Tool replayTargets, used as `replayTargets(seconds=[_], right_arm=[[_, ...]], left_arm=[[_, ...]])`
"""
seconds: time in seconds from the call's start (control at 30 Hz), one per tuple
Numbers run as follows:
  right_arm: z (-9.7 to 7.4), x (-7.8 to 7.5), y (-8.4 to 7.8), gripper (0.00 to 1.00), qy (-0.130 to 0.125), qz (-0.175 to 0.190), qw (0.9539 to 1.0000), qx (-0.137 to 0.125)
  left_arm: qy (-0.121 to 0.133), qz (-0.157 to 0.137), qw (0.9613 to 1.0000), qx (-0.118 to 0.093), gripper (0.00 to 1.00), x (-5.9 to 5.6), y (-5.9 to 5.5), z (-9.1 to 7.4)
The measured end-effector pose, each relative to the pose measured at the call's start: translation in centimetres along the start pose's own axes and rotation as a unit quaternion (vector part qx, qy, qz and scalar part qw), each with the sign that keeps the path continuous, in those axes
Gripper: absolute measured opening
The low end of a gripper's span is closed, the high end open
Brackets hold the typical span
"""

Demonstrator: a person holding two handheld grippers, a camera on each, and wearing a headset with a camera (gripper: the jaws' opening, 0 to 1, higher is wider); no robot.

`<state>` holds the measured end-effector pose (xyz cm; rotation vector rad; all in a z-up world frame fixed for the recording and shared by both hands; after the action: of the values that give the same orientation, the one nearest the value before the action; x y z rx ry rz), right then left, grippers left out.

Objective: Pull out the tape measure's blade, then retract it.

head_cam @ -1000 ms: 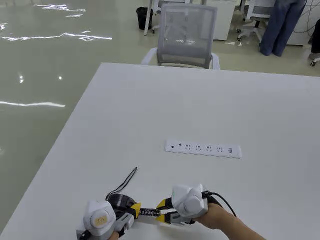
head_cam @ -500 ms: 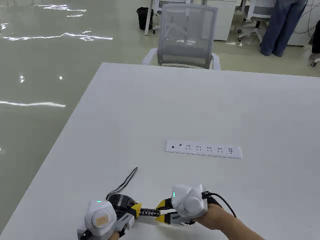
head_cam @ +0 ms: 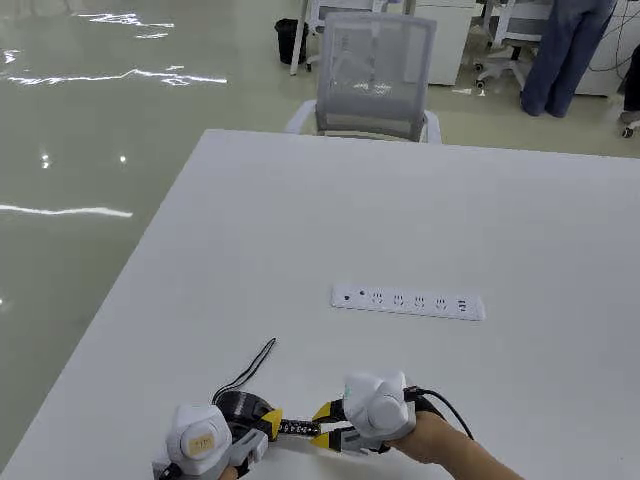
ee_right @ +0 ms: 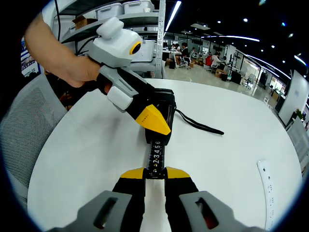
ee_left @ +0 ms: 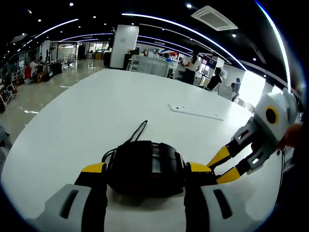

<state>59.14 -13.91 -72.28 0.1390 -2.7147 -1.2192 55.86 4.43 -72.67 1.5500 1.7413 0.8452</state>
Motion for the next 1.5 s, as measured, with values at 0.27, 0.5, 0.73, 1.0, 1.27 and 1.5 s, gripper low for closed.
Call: replayTargets(seconds=[0.27,0.5,0.73,1.0,1.27,1.5], right_arm=[[0.2,0.0,0.2,0.13,0.0,-0.002,1.0,-0.001],[0.5,-0.2,0.4,0.13,0.001,-0.003,1.0,-0.003],[0.7,-0.2,0.6,0.13,0.003,-0.004,1.0,-0.004],[0.9,-0.2,0.7,0.13,0.002,-0.005,1.0,-0.004],[1.1,-0.3,0.8,0.13,0.002,-0.007,1.0,-0.005],[1.3,-0.3,1.1,0.13,0.002,-0.006,1.0,-0.007]], left_arm=[[-0.003,-0.002,1.0,0.0,0.62,0.1,0.0,0.0],[-0.006,-0.005,1.0,-0.001,0.62,0.1,0.0,0.0],[-0.009,-0.005,0.9999,-0.002,0.62,0.2,0.0,0.0],[-0.01,-0.005,0.9999,-0.002,0.62,0.2,0.0,0.0],[-0.011,-0.006,0.9999,-0.002,0.62,0.3,0.0,0.0],[-0.012,-0.007,0.9999,-0.002,0.62,0.3,0.1,0.0]])
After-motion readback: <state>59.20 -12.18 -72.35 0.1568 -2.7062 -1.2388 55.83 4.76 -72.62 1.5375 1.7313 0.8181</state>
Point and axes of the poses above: the centre of the closed fingertips' face, and the gripper's own axes: z roughly forward along the fingers, x roughly to its left, y roughly out of its top, the point moved 9 cm from there along -z, roughly backward along the fingers, and after that the axes turned 14 degrees about y, right-handed, at the moved point
